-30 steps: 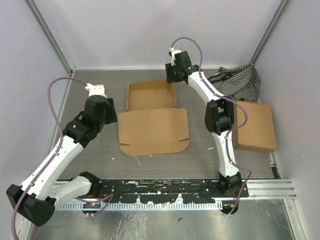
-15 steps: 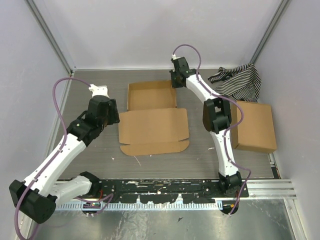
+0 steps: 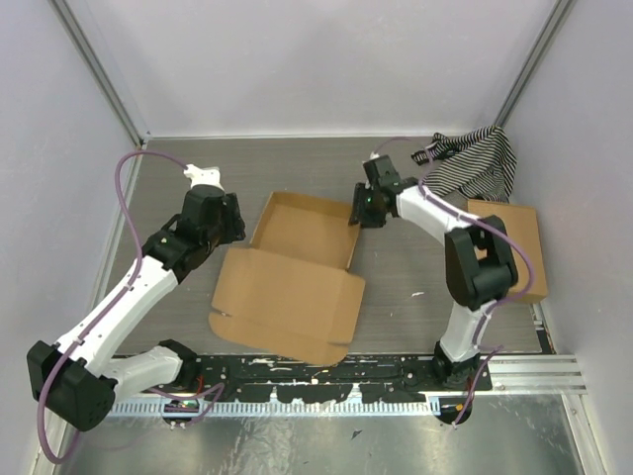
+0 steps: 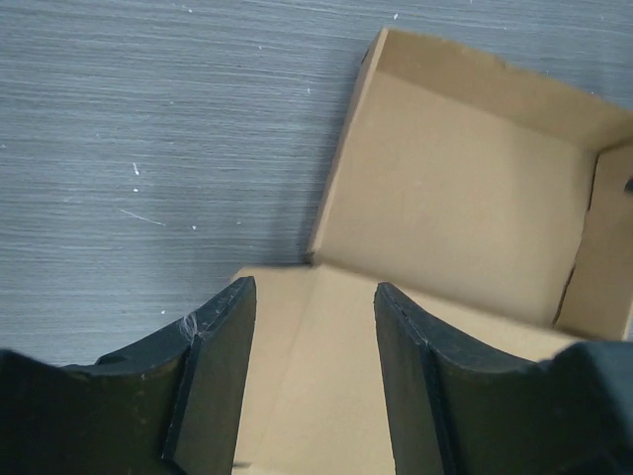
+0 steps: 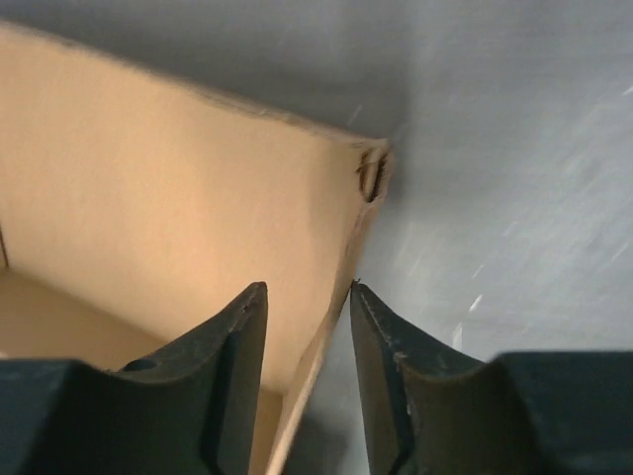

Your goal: Fold the paper box

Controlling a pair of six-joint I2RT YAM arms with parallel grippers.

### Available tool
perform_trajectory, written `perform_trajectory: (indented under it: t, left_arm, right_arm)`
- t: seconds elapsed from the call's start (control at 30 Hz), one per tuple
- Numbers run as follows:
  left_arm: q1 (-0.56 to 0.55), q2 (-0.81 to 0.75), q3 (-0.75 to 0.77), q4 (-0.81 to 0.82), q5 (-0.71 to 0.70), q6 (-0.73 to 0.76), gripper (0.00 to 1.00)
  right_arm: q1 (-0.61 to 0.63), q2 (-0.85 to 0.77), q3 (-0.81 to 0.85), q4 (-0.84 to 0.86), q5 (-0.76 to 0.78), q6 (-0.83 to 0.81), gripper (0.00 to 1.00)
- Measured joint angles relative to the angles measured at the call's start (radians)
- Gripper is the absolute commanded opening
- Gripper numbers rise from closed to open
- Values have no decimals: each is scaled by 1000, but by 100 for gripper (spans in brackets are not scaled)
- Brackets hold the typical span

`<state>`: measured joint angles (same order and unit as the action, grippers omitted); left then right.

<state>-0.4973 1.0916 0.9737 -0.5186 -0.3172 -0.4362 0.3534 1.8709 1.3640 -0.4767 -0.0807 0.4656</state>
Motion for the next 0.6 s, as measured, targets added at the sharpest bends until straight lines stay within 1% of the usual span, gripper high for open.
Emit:
perform_trajectory:
  t: [0.03, 0.1, 0.2, 0.27, 0.33, 0.43, 0.53, 0.6]
  left_arm:
    - [0, 3, 0, 1, 6, -4, 57]
    - [0, 3, -2, 4, 16, -14, 57]
    - [0, -2, -17, 16, 26, -23, 57]
    - [0, -10, -37, 26, 31, -29, 57]
    - [0, -18, -52, 27, 33, -34, 57]
    - [0, -23, -54, 27, 33, -37, 57]
    - [0, -36, -54, 27, 33, -36, 57]
    - [0, -44, -54, 27, 32, -36, 57]
  right_arm:
    - [28, -51, -49, -12, -7, 5, 54]
    - [90, -133, -95, -47, -14, -3, 57]
    - [154, -217, -84, -84, -12, -72, 57]
    - [158, -240, -36, -100, 17, -142, 58]
    - [144, -220, 45, -106, 58, -206, 61]
    - [128, -145, 172, -93, 82, -272, 62]
    - [120, -42, 265, -54, 44, -338, 65]
    - [126, 39, 313, -37, -7, -390, 65]
